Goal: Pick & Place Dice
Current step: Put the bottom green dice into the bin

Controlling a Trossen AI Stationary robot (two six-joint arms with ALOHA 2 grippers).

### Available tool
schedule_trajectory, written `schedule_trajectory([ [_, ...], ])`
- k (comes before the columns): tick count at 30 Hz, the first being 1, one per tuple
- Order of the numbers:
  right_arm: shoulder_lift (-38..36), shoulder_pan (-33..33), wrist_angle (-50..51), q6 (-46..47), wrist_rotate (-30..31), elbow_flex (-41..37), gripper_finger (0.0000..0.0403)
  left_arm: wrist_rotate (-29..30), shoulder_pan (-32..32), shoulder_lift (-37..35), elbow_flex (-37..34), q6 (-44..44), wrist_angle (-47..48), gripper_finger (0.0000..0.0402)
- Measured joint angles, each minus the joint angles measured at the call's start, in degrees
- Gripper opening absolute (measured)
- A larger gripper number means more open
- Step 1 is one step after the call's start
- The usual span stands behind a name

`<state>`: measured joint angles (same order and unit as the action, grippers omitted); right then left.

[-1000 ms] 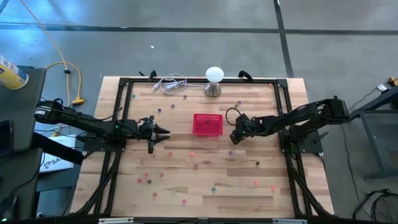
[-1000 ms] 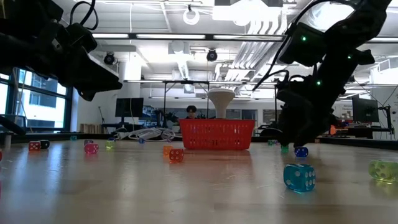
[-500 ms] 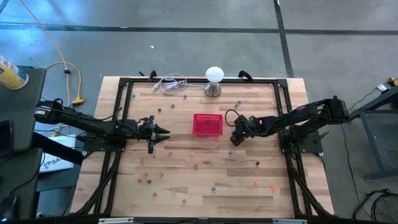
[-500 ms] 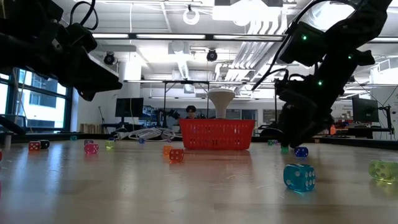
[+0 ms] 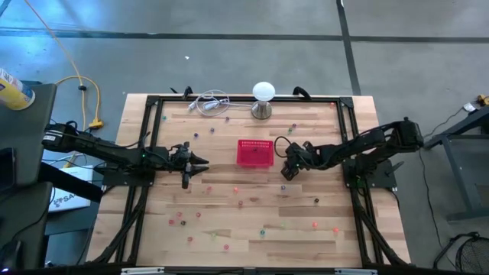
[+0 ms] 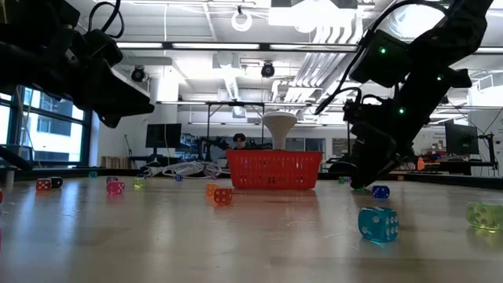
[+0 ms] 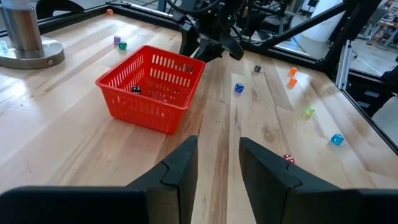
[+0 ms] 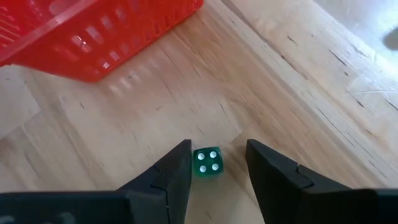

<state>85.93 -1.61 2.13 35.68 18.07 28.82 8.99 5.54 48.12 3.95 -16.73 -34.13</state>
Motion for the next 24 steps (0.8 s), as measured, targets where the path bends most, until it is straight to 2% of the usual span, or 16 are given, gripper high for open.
schedule_trajectory([
  [10, 0.51, 0.00, 1.67, -0.51, -0.85, 0.13, 0.0140, 0.00, -0.02, 0.00, 0.00, 0.00, 0.06, 0.0113],
  [13, 0.52, 0.11, 1.93, -1.20, -0.45, 0.11, 0.0114, 0.00, -0.01, 0.00, 0.00, 0.00, 0.06, 0.0113],
  [18, 0.52, 0.24, 2.12, -2.86, 0.02, 0.09, 0.0033, 0.02, -0.01, 0.00, 0.00, 0.00, 0.07, 0.0113],
  [24, 0.03, 1.57, 0.32, -3.84, 1.35, -0.05, 0.0028, 0.29, 0.00, 0.00, 0.00, 1.27, -0.10, 0.0113],
])
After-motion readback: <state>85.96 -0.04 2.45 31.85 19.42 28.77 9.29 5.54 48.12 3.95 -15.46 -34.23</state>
